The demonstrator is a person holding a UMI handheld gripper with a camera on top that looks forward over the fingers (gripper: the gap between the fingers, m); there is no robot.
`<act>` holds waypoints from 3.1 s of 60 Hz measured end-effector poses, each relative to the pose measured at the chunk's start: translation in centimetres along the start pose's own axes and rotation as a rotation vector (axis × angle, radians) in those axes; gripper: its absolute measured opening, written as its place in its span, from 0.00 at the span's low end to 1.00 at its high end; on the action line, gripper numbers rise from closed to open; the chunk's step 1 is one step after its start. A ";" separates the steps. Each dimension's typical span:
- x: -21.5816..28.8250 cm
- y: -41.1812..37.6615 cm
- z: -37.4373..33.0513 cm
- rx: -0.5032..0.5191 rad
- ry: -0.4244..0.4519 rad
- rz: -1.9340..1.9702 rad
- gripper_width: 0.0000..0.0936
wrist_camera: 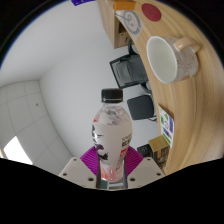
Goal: Pour water
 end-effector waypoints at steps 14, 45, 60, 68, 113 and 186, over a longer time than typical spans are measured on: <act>4.9 2.4 -0.6 0.009 0.054 0.235 0.32; 8.6 -9.6 -1.9 -0.196 0.009 -0.734 0.32; 19.1 -13.7 -5.6 -0.422 0.184 -1.529 0.32; 25.5 -10.8 -6.6 -0.574 0.208 -1.727 0.32; 34.0 -1.8 -9.5 -0.760 0.104 -1.754 0.65; 1.2 -13.3 -38.7 -0.925 0.144 -1.760 0.91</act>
Point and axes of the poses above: the point between the fingertips, and its own axes, seen from behind it with the camera up: y to the right, x up, z forward, the way the camera looks, the point moved 5 cm from there along -z, backward, against the way the camera looks, and after that the axes turned 8 degrees about z, right-handed, at the moved point
